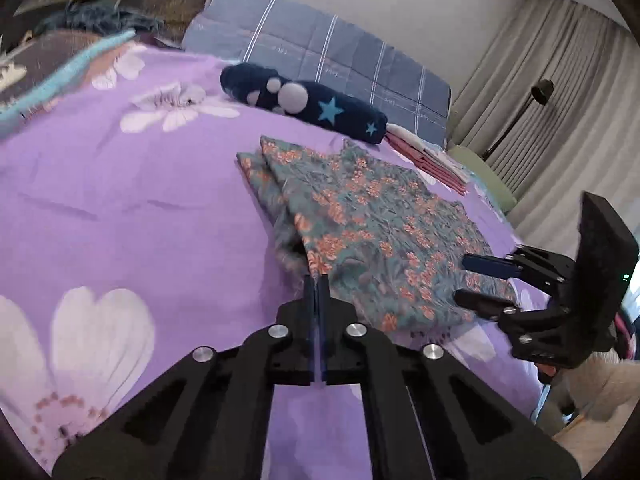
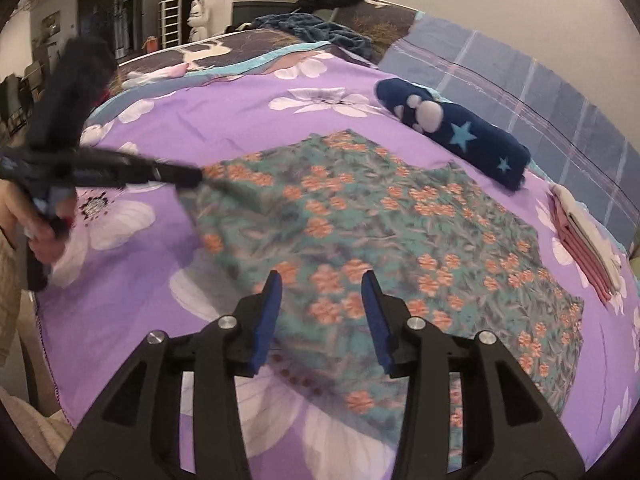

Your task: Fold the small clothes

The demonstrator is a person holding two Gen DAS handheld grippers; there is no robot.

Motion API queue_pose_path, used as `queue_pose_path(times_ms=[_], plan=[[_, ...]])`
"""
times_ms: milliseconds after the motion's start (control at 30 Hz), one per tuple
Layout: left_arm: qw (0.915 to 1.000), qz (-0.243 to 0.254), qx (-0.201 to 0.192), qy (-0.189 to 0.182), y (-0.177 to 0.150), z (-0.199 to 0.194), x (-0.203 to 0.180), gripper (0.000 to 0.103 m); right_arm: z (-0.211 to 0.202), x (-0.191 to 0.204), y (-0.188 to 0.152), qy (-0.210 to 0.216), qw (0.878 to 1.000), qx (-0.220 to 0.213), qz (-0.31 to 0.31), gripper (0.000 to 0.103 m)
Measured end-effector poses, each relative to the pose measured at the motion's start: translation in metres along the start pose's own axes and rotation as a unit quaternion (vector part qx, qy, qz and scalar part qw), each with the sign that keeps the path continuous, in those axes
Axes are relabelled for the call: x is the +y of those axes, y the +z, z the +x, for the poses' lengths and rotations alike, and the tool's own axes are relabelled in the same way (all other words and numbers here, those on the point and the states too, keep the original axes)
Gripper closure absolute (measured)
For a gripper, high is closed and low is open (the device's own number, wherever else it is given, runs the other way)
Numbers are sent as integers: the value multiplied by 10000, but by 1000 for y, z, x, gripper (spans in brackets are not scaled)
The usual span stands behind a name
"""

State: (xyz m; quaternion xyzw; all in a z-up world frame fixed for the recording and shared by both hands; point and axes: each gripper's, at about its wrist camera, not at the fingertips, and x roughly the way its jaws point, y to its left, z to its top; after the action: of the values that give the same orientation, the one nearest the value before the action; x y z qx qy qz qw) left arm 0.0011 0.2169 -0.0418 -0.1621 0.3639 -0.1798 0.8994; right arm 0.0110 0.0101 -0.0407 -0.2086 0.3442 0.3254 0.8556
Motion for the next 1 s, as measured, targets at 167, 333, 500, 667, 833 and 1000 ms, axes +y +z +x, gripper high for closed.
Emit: queue_pose_path(times_ms=[167,333,500,667,833,1000], plan=[[9972,-272,344,610,-25,6,24,103,27,49,4,100,9973,6,-728,58],[9966,-486,153,650,-26,-6,40,93,54,88,2,-537,9886,-18,-1408,57],[9992,-228,75,320,4,7,38,67,77,101,12,-1153,9797,-171,-1630,56],[9965,-374,588,-463,41,60,51,53,96,111,26,-1246,9790,-44,-1615,97],[9842,-964,944,-1143,69,110,71,54,72,97,36,-1045,9884,-383,-1037,99],[9724,-1774,892,-1224,90,144,94,92,81,96,33,-892,9904,-179,-1041,99]])
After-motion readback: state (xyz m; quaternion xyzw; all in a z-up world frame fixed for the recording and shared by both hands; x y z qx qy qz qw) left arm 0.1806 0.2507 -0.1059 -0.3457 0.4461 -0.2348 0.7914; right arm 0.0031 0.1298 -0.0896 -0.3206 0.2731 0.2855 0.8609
